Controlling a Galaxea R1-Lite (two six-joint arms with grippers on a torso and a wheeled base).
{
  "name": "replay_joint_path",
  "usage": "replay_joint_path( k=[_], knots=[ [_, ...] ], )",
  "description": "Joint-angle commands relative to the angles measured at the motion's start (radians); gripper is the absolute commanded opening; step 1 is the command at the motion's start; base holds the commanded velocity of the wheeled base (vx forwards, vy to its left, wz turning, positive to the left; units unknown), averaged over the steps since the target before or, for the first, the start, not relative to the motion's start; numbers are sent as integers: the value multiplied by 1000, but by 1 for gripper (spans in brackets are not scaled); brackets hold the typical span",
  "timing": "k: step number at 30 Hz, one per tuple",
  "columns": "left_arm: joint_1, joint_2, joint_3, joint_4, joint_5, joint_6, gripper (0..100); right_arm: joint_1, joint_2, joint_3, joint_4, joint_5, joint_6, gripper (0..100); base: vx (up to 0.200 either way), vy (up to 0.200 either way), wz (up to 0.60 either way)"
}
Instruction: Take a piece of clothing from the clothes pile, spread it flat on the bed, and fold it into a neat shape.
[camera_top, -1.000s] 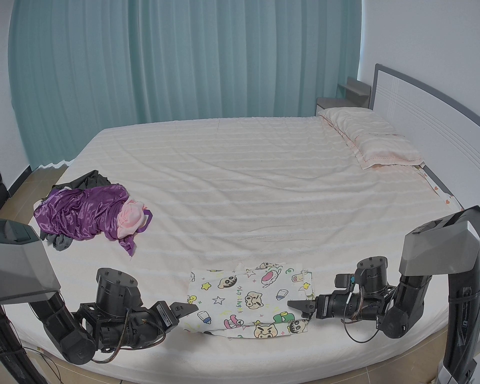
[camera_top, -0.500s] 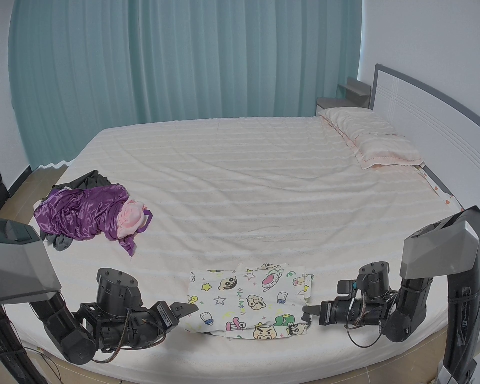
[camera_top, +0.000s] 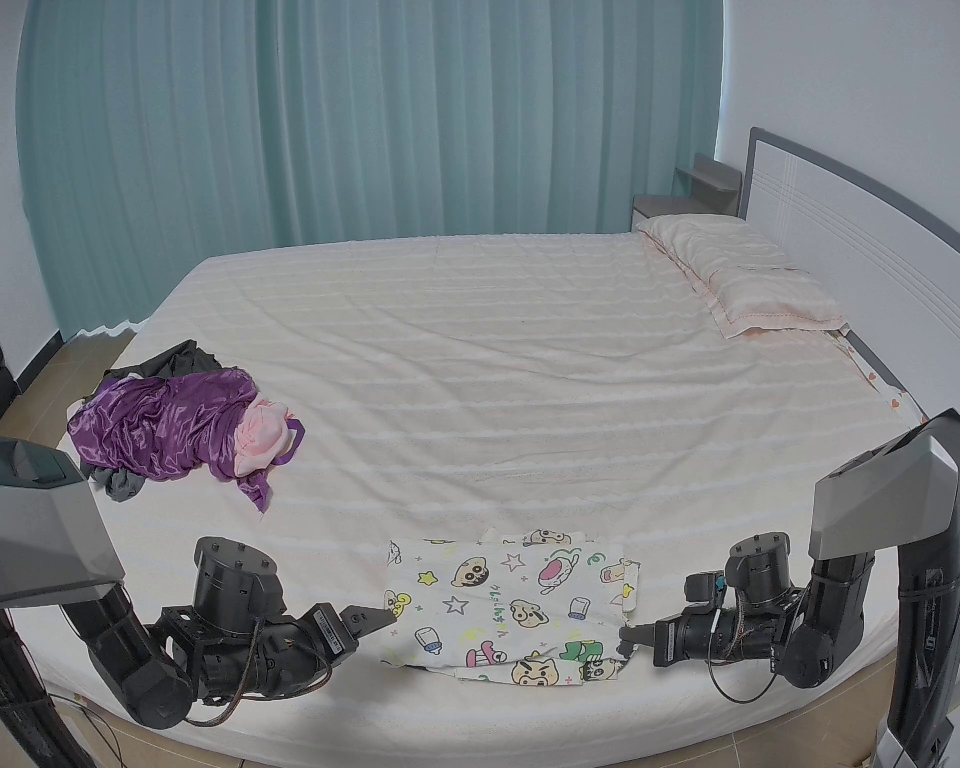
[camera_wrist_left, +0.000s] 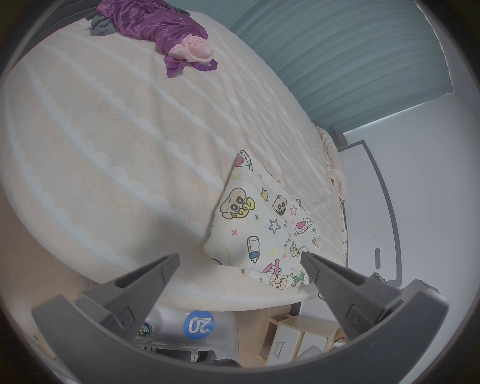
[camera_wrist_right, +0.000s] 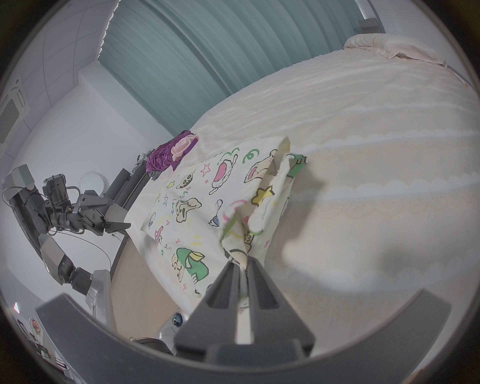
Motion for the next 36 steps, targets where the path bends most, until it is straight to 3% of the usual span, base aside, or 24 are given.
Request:
replay_joint_path(
  k=[1, 8, 11, 16, 19, 29, 36],
  knots=[
    [0, 6, -6, -1, 0, -1, 100, -3, -2, 1, -2, 2, -3, 100, 0, 0, 0],
    [17, 67, -46, -39, 11, 4, 100, -33, -24, -7, -27, 39, -1, 100, 0, 0, 0],
    [51, 145, -69, -134, 12, 28, 100, -46, -22, -33, -25, 65, 12, 100, 0, 0, 0],
    [83, 271, -92, -248, 9, 128, 100, -39, 33, -108, -24, 48, 127, 100, 0, 0, 0],
    [80, 337, -132, -297, 11, 174, 100, -33, 53, -128, -15, 48, 150, 100, 0, 0, 0],
    [64, 431, -316, -259, 11, 225, 100, -10, 142, -234, -18, 3, 184, 100, 0, 0, 0],
    [57, 432, -344, -225, 4, 240, 100, 16, 151, -256, -19, 0, 198, 100, 0, 0, 0]
  ],
)
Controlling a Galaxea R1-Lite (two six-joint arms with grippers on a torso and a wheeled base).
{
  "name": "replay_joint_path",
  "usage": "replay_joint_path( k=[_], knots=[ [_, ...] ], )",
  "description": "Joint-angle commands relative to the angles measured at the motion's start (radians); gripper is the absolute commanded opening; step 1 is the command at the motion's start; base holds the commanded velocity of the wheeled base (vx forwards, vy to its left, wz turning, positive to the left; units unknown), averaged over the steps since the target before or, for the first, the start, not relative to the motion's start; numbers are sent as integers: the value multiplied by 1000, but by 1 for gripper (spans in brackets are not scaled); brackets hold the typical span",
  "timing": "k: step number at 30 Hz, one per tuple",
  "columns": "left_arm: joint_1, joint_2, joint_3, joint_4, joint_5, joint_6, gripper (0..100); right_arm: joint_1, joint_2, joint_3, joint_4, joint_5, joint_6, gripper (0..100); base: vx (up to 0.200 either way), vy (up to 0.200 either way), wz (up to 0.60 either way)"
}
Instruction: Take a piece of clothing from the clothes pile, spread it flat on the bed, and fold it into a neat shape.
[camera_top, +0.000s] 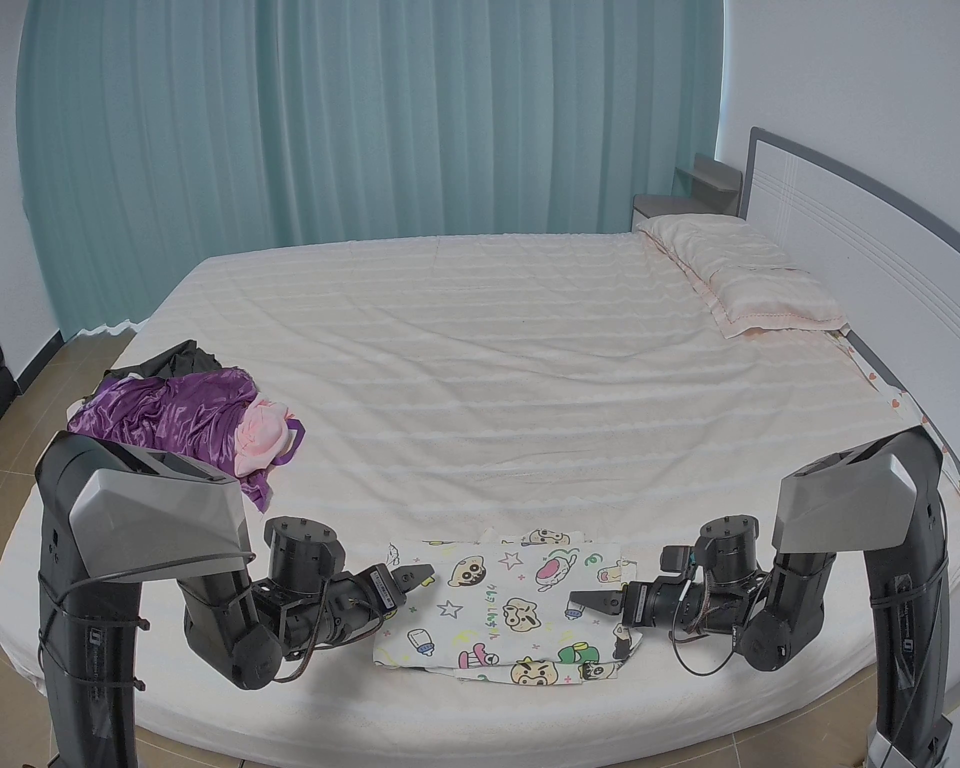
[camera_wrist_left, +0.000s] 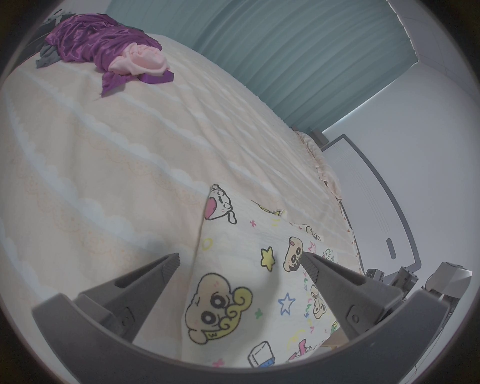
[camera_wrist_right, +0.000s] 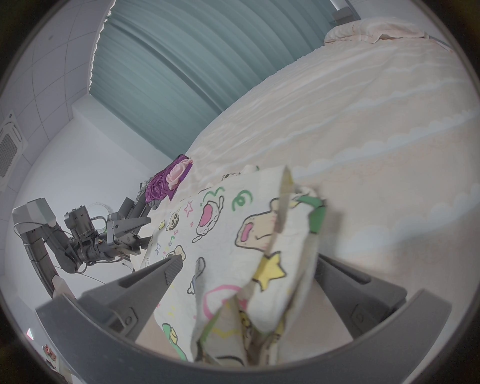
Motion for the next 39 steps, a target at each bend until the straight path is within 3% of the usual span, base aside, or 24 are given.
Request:
replay_joint_path(
  k=[1, 8, 9, 10, 11, 39],
  knots=[
    [-6, 15, -17, 8, -1, 4, 100, 6, 18, -11, 3, 0, 1, 100, 0, 0, 0],
    [-20, 19, -51, 52, -3, 5, 100, 33, 26, -36, 9, 3, 2, 100, 0, 0, 0],
    [-20, 17, -51, 54, -3, 7, 0, 33, 26, -40, 9, 2, 2, 100, 0, 0, 0],
    [-20, 15, -52, 58, -3, 7, 0, 35, 27, -44, 9, 3, 2, 100, 0, 0, 0],
    [-20, 17, -52, 60, -3, 8, 0, 36, 27, -44, 9, 3, 2, 0, 0, 0, 0],
    [-18, -26, -2, 57, -3, -9, 0, 36, 38, -37, -9, 0, 8, 0, 0, 0, 0]
  ],
)
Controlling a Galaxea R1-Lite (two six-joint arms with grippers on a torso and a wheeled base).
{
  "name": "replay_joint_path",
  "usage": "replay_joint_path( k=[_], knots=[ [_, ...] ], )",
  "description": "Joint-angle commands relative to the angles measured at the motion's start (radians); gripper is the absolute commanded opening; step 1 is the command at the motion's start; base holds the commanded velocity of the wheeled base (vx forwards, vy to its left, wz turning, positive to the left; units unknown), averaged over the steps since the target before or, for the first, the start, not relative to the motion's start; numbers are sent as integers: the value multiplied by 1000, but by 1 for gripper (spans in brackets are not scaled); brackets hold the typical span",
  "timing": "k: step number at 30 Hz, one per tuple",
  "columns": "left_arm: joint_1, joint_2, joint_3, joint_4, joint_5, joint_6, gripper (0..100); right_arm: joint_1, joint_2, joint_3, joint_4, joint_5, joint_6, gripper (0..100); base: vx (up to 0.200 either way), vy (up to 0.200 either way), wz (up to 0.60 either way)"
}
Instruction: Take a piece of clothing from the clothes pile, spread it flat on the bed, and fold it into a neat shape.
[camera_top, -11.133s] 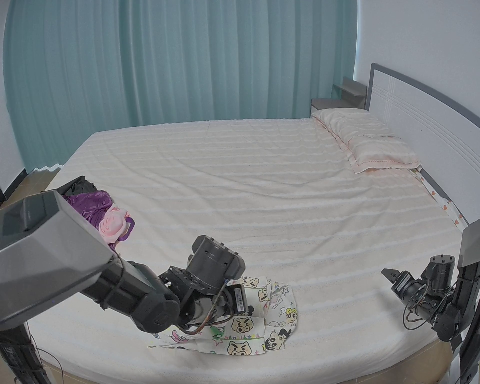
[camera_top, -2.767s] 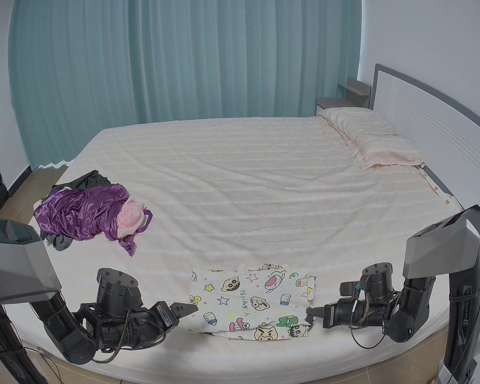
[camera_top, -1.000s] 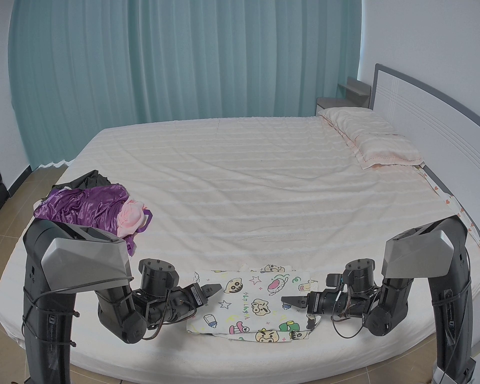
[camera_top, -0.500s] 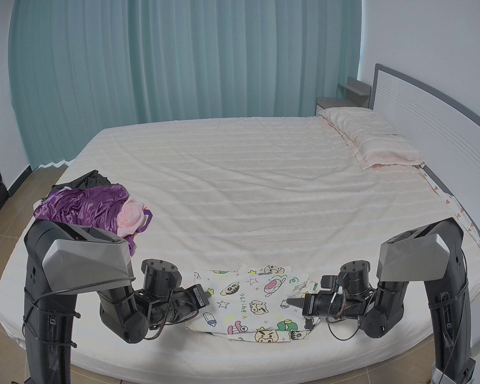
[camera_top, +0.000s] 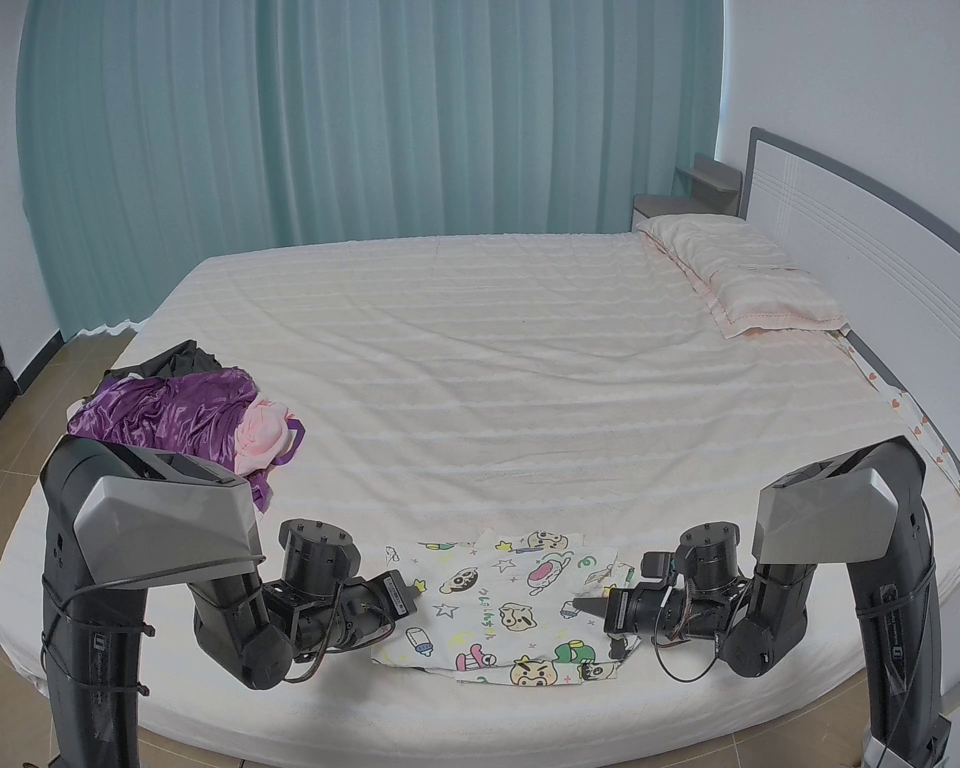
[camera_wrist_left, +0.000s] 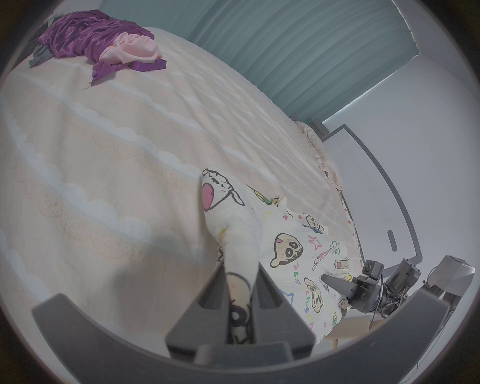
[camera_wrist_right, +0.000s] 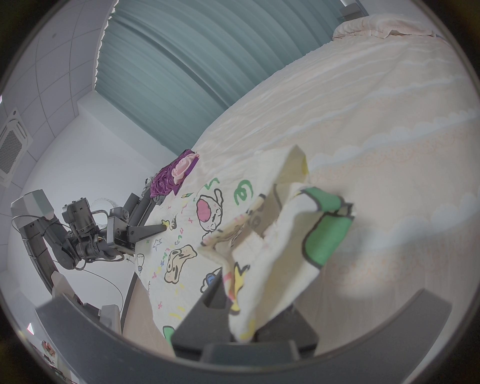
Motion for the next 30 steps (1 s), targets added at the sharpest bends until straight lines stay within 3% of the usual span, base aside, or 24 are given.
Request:
replay_joint_path(
  k=[1, 7, 15, 30],
  knots=[
    [2, -21, 19, -3, 1, -1, 0, 0, 3, 0, 0, 1, 0, 0, 0, 0, 0],
    [3, -37, 40, -7, 1, -1, 0, 0, 3, 0, 0, 1, -2, 0, 0, 0, 0],
    [5, -58, 70, -10, 1, -3, 0, 6, 3, 17, -69, -2, -3, 0, 0, 200, 0],
    [12, -94, 112, -13, 2, -17, 0, 8, -4, 22, -72, -2, -2, 0, 0, 200, 0]
  ],
)
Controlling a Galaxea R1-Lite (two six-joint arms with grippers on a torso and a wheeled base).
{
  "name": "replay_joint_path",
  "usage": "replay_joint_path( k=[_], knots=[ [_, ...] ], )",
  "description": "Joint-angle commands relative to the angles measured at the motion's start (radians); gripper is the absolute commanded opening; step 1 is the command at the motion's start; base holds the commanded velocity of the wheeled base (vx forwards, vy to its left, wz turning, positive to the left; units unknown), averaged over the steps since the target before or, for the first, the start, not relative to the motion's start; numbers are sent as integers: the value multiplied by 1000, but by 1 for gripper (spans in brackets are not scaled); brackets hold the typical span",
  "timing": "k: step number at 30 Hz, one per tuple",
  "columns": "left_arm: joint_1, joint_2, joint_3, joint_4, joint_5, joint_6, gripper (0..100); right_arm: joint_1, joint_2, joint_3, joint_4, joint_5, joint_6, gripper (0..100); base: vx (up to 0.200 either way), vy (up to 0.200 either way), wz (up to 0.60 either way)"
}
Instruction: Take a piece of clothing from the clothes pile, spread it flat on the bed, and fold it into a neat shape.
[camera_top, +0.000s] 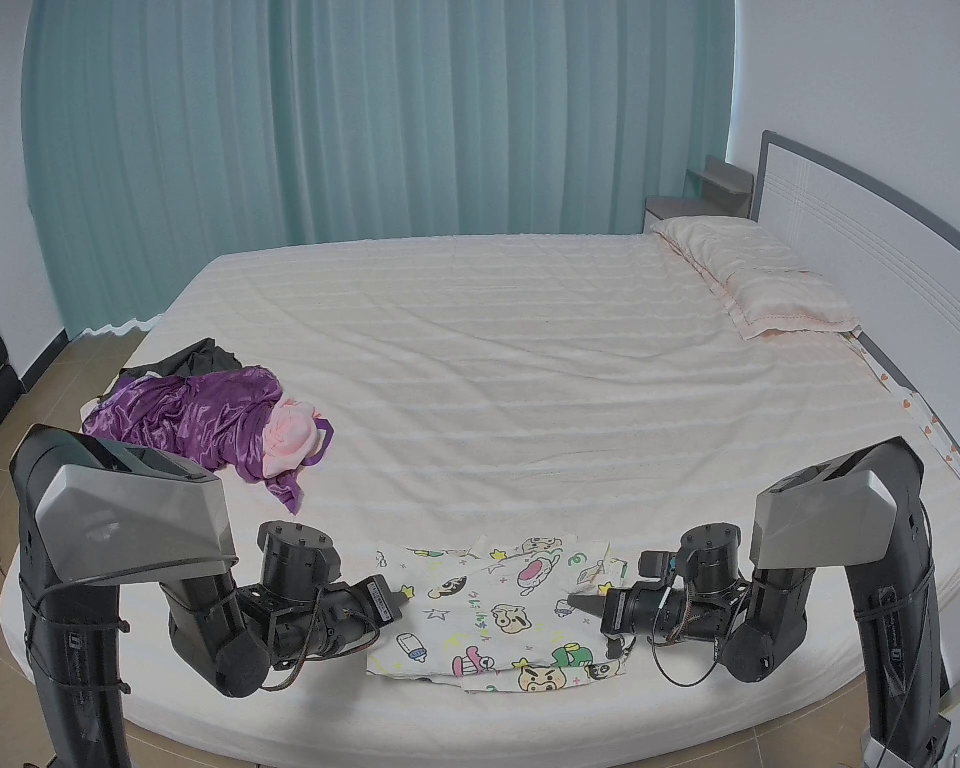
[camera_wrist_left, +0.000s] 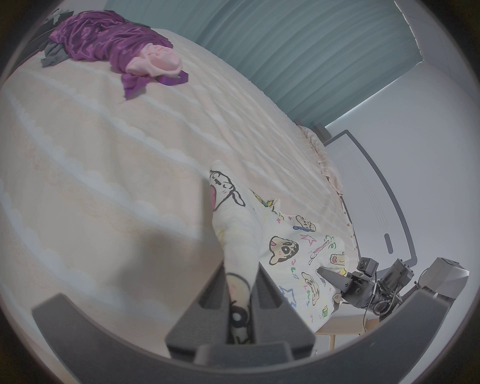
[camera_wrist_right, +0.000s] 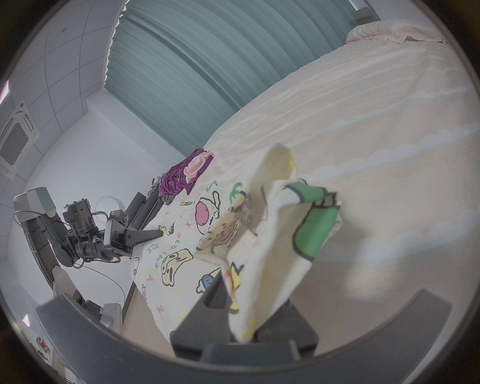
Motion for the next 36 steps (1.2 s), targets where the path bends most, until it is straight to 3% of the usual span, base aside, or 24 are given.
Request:
replay_joint_path(
  k=[1, 16, 36],
  knots=[
    [2, -12, 8, 0, 3, 0, 0, 1, -2, 0, -2, -1, 1, 0, 0, 200, 0],
    [13, 0, 8, 0, 4, 0, 0, 6, -5, 11, -28, -24, 1, 0, 0, 200, 0],
    [13, 17, 29, -18, -1, 6, 0, 6, -5, 29, -43, -38, 1, 0, 0, 0, 0]
  ],
)
